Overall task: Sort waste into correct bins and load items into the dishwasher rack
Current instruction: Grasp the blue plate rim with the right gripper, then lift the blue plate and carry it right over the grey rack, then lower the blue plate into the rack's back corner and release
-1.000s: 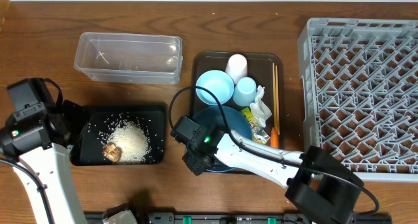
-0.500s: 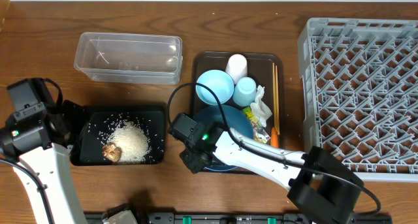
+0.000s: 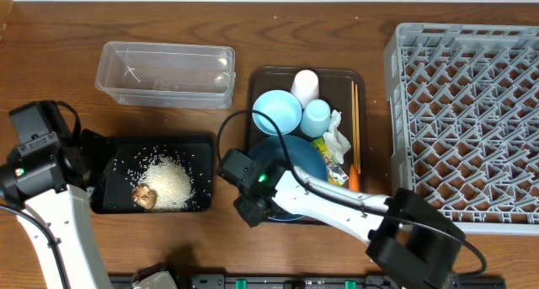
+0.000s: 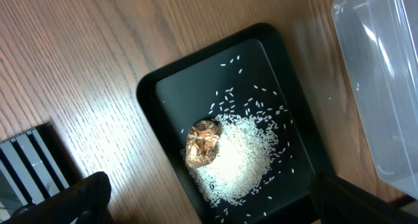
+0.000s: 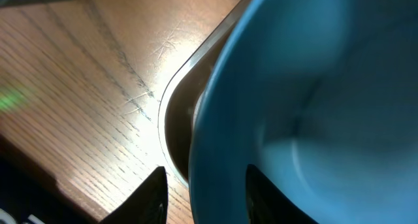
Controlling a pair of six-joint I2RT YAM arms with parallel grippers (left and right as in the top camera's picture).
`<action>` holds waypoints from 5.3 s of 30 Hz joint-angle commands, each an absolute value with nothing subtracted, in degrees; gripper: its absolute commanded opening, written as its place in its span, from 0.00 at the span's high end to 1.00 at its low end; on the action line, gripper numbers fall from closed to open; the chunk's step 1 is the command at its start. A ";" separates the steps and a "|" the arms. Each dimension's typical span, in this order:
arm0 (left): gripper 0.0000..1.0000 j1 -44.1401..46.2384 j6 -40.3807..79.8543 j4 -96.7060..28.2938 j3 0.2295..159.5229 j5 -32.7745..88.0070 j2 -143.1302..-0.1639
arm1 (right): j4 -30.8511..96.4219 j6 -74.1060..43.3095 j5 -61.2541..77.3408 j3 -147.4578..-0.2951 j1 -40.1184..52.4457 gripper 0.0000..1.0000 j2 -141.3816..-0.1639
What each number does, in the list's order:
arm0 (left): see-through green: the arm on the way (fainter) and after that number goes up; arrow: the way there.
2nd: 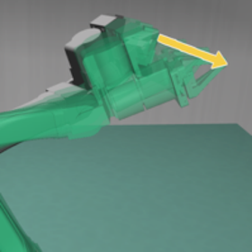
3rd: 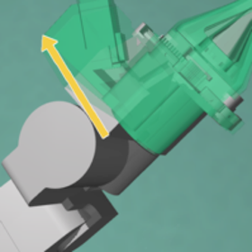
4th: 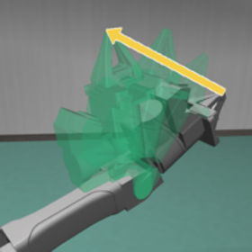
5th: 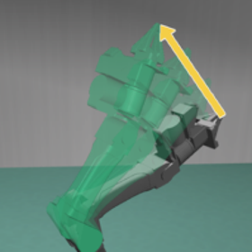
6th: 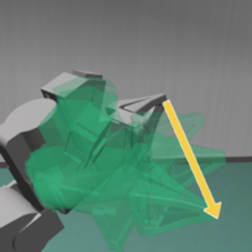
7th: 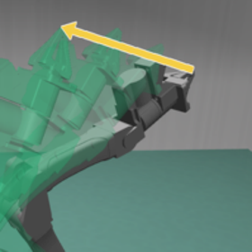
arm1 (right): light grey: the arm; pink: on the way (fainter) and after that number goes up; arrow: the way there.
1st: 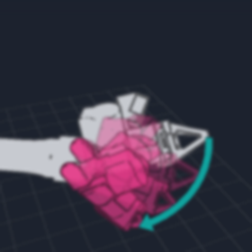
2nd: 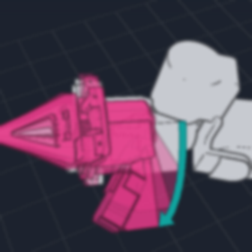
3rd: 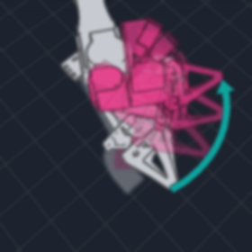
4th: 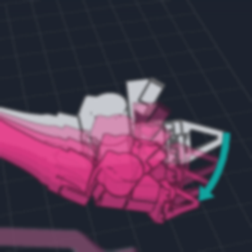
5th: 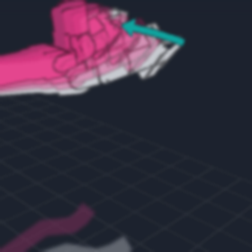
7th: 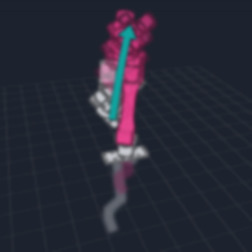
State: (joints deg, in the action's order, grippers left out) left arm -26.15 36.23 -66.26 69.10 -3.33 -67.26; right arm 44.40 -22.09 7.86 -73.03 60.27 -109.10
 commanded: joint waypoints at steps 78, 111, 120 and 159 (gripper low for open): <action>0.02 -26.46 36.75 -66.61 68.88 -3.44 -67.09 | 66.43 6.31 56.27 -97.80 -24.60 0.99 -80.49; 0.02 -26.46 36.75 -66.61 68.88 -3.42 -67.09 | 41.10 2.35 89.23 -97.80 -33.61 0.99 -111.35; 0.02 -26.46 36.75 -66.61 68.88 -3.44 -67.09 | 41.12 -9.08 79.09 -97.80 -32.86 0.99 -111.35; 0.02 -26.46 36.75 -66.61 68.88 -3.44 -67.09 | 59.07 -28.25 7.64 -97.82 -35.55 0.88 -93.10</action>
State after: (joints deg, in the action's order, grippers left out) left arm -26.15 36.23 -66.26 69.10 -3.33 -67.26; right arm 58.52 -25.76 14.33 -97.56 -35.42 -94.21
